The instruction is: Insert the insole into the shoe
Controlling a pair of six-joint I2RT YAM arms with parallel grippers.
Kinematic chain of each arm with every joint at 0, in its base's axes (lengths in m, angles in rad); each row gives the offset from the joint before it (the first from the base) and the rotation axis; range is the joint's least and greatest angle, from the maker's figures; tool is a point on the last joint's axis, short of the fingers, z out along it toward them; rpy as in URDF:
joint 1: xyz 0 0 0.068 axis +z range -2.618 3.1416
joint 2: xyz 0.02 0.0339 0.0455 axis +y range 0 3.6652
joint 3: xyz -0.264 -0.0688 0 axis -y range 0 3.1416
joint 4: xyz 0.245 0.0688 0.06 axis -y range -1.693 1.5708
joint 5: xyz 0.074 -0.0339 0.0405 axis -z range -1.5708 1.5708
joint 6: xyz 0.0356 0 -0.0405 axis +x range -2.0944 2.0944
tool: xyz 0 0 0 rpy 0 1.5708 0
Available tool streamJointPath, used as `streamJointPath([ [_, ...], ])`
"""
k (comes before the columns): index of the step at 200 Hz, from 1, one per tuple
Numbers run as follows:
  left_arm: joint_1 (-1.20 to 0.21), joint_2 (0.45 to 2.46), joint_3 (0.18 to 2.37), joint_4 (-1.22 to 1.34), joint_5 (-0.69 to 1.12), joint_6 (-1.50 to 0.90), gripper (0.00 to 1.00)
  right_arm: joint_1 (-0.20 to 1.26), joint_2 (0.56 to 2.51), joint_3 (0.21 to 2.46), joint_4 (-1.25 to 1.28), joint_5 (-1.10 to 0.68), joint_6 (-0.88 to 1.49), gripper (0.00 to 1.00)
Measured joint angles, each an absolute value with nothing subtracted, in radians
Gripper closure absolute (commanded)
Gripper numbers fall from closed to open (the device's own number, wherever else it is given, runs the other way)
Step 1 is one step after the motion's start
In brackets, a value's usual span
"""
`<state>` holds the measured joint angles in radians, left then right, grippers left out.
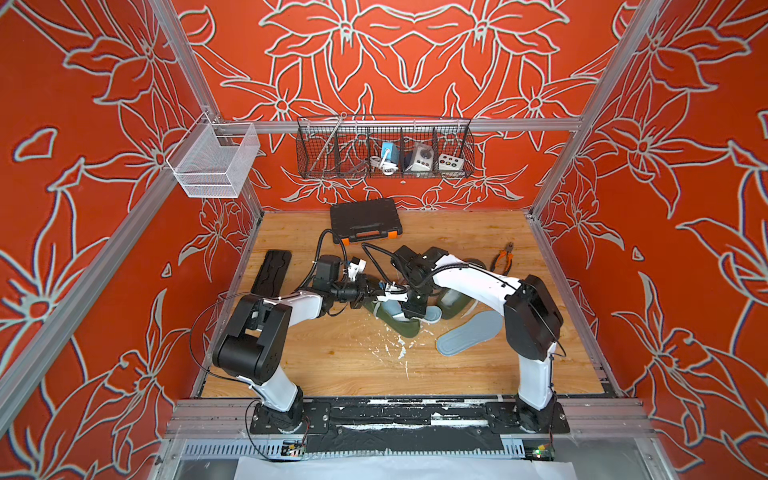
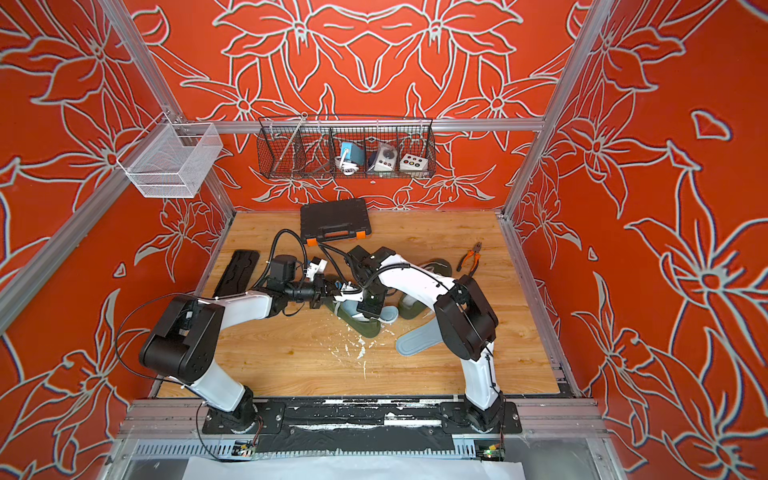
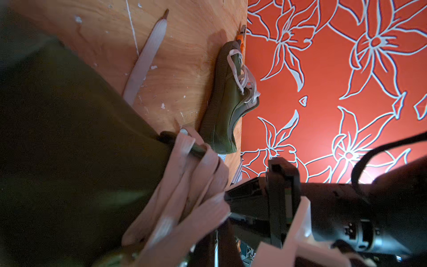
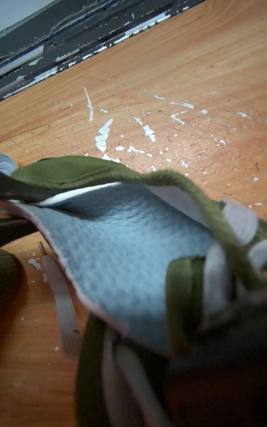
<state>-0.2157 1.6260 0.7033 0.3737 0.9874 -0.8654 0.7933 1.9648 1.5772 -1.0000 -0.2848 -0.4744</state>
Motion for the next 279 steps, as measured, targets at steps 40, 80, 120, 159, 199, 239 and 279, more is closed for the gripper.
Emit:
streamJointPath([
  [40,-0.215,1.626,0.675,0.408,0.989,-0.88,1.0,0.785,1.98,1.581,-1.008,-0.288,-0.372,1.0],
  [80,-0.215,1.621,0.667,0.422,0.987,-0.896,1.0,0.785,1.982,1.585,-1.015,-0.29,-0.191,0.98],
  [120,-0.216,1.597,0.629,0.452,0.982,-0.914,1.0,0.785,1.982,1.585,-1.023,-0.32,-0.034,0.98],
  [159,-0.216,1.57,0.602,0.465,0.971,-0.922,1.0,0.785,1.984,1.584,-1.024,-0.36,0.089,0.99],
  [199,-0.224,1.566,0.6,0.467,0.966,-0.93,1.0,0.786,1.986,1.568,-1.02,-0.392,0.151,0.99],
  [239,-0.245,1.566,0.589,0.483,0.96,-0.941,1.0,0.785,2.076,1.652,-1.011,-0.41,0.176,0.98],
  [279,-0.249,1.563,0.587,0.488,0.948,-0.943,1.0,0.784,2.104,1.686,-1.003,-0.401,0.181,0.82],
])
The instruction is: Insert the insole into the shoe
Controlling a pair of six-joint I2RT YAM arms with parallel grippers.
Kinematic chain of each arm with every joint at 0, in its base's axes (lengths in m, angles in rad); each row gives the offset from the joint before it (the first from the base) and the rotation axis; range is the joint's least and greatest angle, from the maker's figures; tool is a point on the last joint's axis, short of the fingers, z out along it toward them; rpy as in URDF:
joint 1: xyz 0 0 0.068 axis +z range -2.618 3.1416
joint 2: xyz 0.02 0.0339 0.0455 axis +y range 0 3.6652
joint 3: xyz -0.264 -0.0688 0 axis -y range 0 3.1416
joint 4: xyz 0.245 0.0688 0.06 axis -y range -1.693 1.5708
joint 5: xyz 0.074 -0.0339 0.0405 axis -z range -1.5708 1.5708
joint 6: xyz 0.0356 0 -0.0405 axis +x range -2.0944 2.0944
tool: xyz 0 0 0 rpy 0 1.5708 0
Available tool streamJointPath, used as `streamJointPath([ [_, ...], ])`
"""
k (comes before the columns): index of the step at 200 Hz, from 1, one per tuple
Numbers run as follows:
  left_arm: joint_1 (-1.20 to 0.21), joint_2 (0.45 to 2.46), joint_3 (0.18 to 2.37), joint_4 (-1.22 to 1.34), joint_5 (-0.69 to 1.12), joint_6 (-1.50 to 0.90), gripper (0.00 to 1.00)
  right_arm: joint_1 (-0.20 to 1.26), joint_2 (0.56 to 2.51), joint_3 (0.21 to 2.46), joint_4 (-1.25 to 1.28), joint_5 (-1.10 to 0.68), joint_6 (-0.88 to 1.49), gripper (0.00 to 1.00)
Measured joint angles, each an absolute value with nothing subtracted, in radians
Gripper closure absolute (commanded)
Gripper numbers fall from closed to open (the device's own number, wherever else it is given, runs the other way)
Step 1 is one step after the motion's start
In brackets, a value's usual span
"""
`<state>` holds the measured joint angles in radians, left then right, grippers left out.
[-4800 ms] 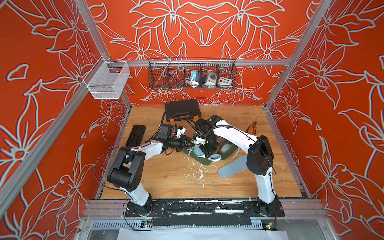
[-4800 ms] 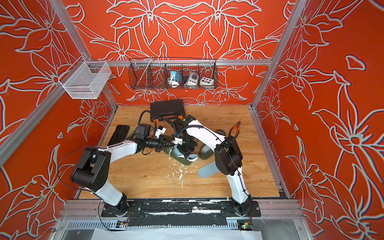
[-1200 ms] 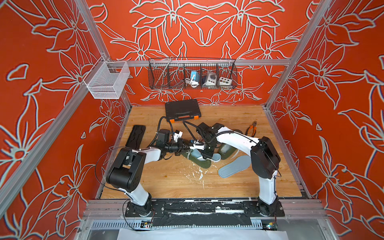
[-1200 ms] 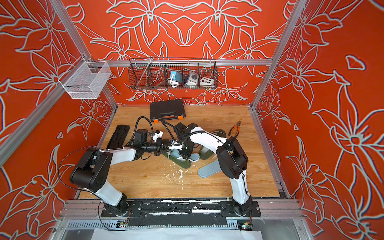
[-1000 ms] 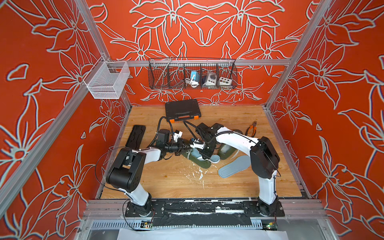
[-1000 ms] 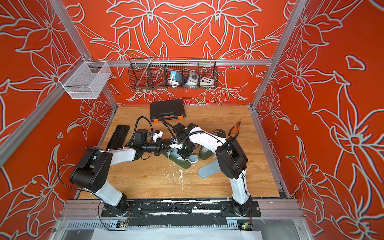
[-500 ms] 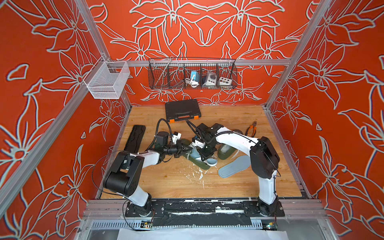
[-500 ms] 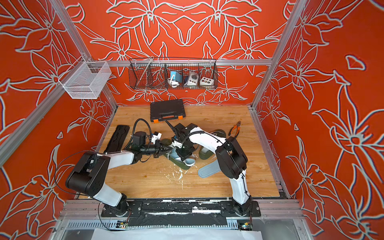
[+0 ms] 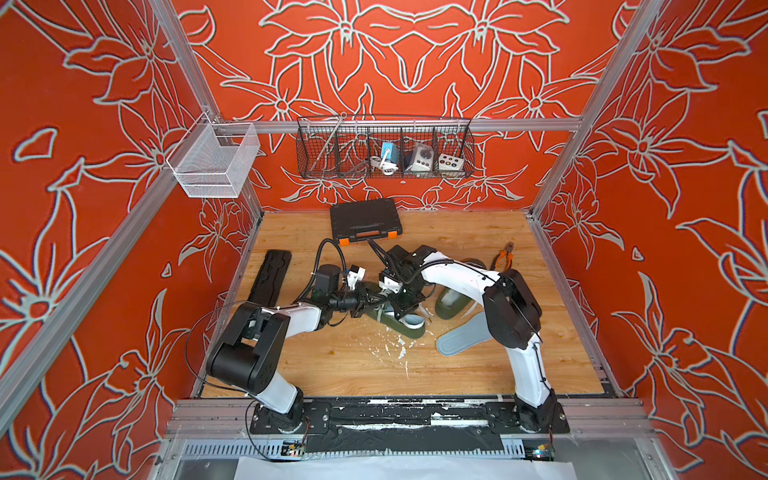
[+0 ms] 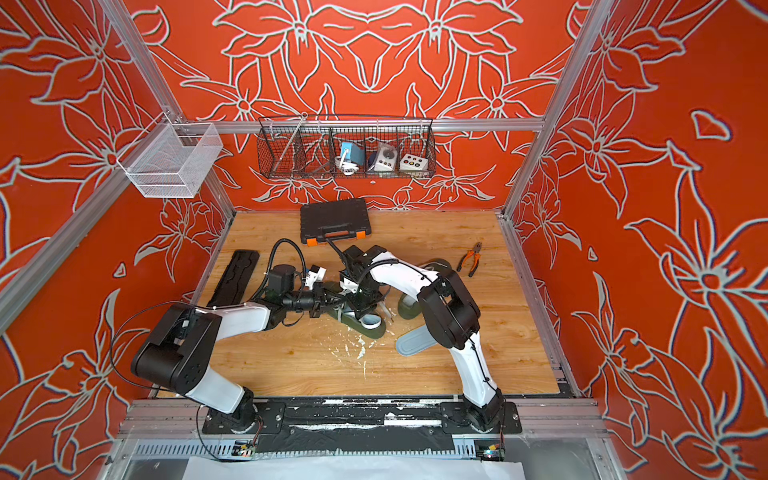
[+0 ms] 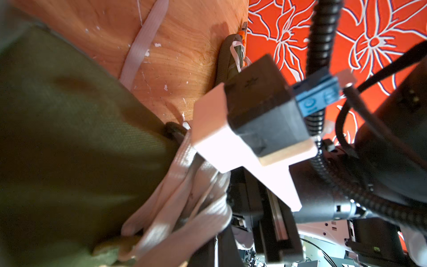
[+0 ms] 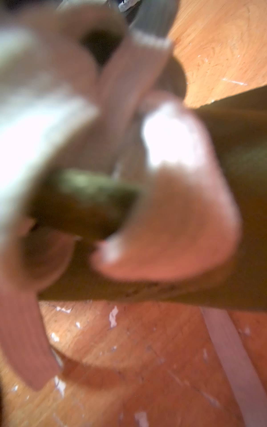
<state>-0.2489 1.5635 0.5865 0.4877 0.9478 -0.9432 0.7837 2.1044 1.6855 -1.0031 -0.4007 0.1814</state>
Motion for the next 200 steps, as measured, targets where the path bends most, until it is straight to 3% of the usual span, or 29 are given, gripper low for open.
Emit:
streamJointPath([
  [28,-0.249,1.563,0.587,0.487,0.944,-0.939,1.0,0.786,2.084,1.656,-0.984,-0.376,0.161,0.58],
  [96,-0.255,1.563,0.63,0.423,0.937,-0.904,1.0,0.82,1.946,1.599,-1.01,-0.252,0.094,0.2],
  [160,-0.255,1.565,0.643,0.397,0.936,-0.893,1.0,0.833,1.877,1.522,-1.063,-0.15,0.051,0.17],
  [200,-0.255,1.575,0.653,0.393,0.936,-0.891,1.0,0.871,1.827,1.477,-1.072,-0.063,0.002,0.24],
])
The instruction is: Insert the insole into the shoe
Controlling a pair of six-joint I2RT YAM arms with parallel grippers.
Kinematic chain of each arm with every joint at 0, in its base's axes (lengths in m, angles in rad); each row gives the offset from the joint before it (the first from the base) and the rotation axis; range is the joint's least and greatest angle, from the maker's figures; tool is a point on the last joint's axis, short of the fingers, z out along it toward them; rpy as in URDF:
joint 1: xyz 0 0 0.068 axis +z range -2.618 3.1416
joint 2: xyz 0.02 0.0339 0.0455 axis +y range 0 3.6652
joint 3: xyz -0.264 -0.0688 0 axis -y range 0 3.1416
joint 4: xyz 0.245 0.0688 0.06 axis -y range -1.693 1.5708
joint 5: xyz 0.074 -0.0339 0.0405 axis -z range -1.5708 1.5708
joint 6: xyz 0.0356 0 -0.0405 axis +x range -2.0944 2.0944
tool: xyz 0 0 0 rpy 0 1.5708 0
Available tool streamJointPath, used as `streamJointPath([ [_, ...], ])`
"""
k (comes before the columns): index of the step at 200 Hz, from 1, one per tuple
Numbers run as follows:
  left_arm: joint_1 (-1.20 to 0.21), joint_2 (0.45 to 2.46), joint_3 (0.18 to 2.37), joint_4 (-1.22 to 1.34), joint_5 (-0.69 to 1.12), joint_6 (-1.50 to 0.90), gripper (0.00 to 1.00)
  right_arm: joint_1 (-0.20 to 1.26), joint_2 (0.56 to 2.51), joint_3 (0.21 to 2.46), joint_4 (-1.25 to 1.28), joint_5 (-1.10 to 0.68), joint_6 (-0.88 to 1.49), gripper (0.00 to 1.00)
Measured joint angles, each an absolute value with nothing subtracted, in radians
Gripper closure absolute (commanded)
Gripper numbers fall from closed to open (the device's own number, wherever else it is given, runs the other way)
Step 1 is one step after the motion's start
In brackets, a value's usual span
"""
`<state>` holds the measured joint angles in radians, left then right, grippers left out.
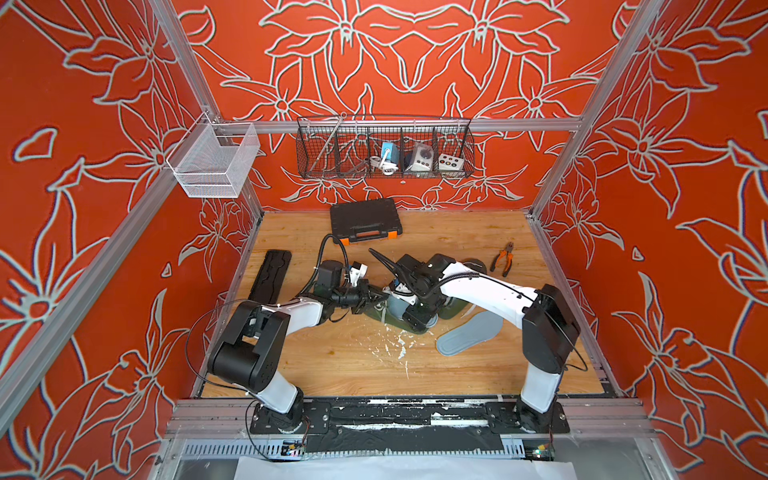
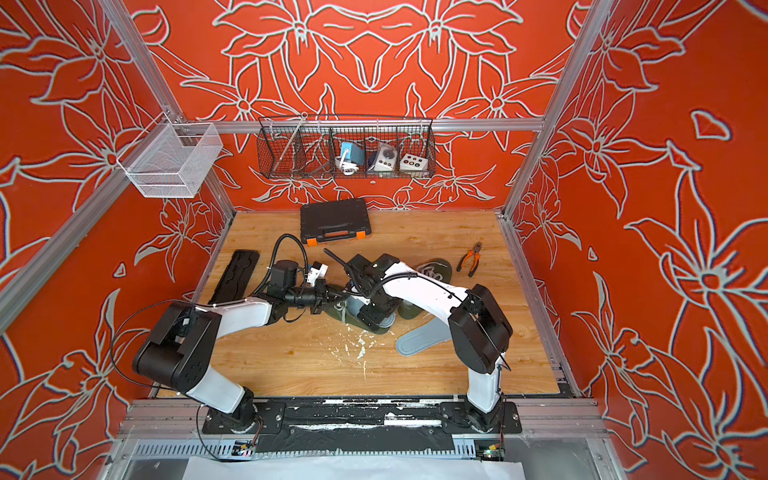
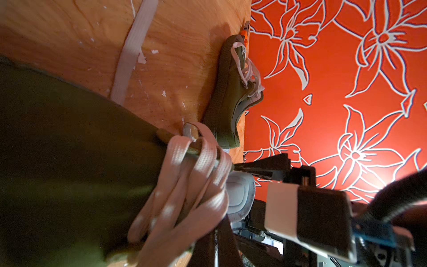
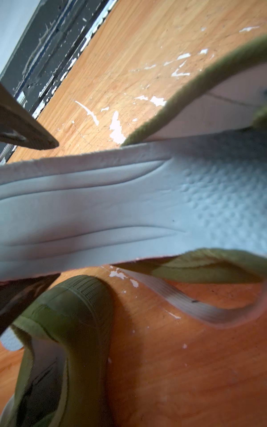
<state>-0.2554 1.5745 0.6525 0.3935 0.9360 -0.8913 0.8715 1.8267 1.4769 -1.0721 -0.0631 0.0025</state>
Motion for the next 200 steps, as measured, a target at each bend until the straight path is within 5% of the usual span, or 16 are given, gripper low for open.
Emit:
streamJointPath([
  [26,-0.255,1.575,0.653,0.392,0.936,-0.89,1.0,0.889,1.804,1.457,-1.065,-0.023,-0.027,0.35],
  [78,-0.255,1.575,0.654,0.39,0.937,-0.891,1.0,0.894,1.797,1.422,-1.047,-0.001,-0.044,0.38],
  [128,-0.255,1.575,0.654,0.39,0.937,-0.89,1.0,0.898,1.795,1.422,-1.024,0.001,-0.064,0.69],
  [200,-0.255,1.574,0.654,0.39,0.937,-0.89,1.0,0.898,1.806,1.432,-1.016,-0.006,-0.054,1.0],
])
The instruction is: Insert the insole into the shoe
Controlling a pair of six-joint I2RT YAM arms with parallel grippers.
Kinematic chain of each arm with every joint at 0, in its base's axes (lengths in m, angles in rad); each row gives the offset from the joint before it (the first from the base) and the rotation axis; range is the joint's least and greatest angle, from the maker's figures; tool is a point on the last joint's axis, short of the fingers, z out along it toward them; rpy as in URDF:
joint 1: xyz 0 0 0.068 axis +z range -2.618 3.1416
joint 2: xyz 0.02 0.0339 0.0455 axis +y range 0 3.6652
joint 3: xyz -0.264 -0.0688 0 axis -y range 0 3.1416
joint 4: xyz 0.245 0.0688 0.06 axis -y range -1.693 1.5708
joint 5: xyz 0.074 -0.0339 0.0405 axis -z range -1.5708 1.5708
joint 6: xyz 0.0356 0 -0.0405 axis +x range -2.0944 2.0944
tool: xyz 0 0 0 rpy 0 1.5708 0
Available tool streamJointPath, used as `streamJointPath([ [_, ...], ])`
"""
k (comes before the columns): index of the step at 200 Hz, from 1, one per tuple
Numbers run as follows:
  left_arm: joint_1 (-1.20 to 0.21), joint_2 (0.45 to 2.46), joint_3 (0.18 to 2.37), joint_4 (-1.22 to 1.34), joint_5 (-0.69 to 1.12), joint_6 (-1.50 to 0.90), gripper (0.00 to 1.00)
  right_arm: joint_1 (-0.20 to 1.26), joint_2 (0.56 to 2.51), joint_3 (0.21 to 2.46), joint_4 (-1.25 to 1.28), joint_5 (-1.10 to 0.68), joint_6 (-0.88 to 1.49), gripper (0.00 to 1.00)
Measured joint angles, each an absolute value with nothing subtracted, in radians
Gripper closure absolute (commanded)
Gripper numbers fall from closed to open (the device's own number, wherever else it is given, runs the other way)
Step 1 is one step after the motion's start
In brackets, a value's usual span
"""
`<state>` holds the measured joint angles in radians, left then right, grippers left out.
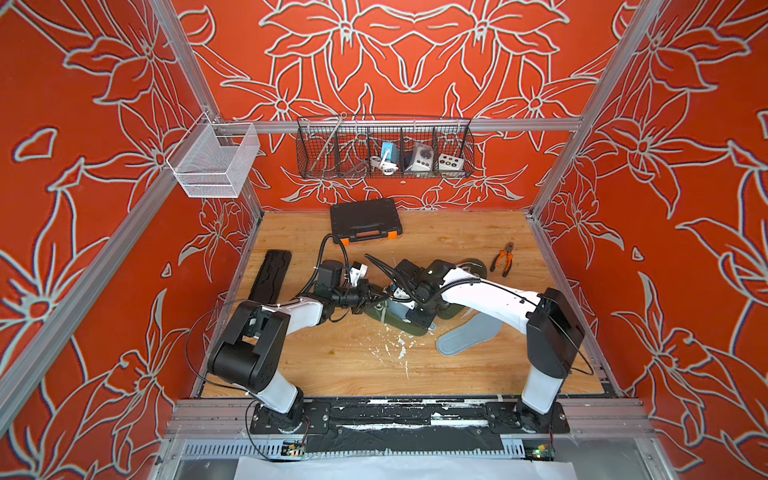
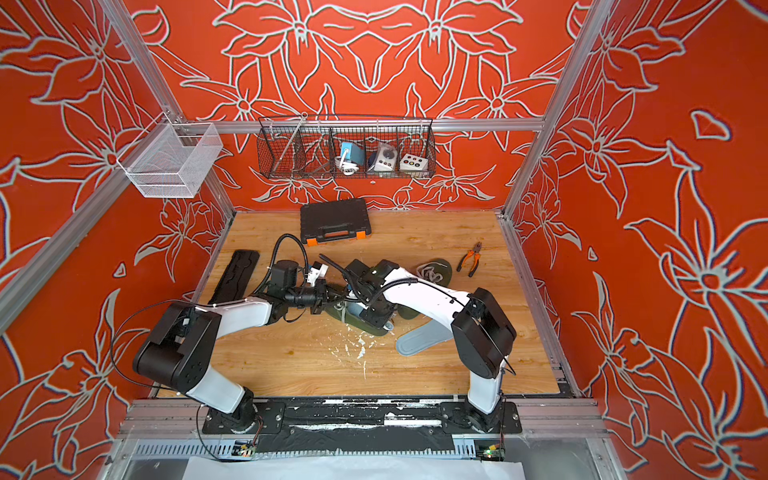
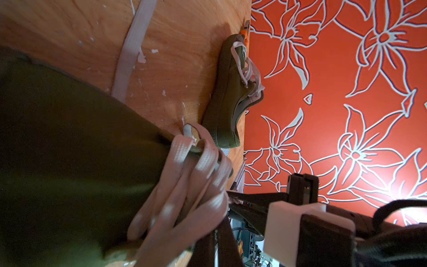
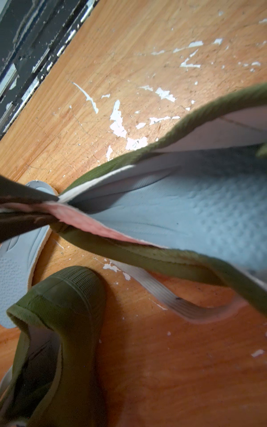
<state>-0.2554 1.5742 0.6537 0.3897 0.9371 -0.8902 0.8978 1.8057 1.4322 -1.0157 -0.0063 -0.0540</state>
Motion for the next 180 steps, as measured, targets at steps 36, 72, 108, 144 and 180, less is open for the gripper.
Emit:
streamJointPath([
  [36,-0.255,1.574,0.653,0.389,0.937,-0.89,1.0,0.897,1.813,1.438,-1.017,-0.022,-0.045,1.0],
  [72,-0.257,1.574,0.653,0.389,0.937,-0.89,1.0,0.877,1.813,1.444,-1.017,-0.065,-0.022,1.0],
  [108,-0.267,1.573,0.645,0.395,0.936,-0.892,1.0,0.848,1.839,1.489,-1.013,-0.123,-0.007,1.0],
  [144,-0.274,1.572,0.64,0.405,0.935,-0.899,1.0,0.831,1.915,1.544,-1.001,-0.176,-0.002,1.0],
  [180,-0.275,1.571,0.64,0.406,0.928,-0.907,1.0,0.822,1.945,1.559,-0.991,-0.202,0.0,1.0],
])
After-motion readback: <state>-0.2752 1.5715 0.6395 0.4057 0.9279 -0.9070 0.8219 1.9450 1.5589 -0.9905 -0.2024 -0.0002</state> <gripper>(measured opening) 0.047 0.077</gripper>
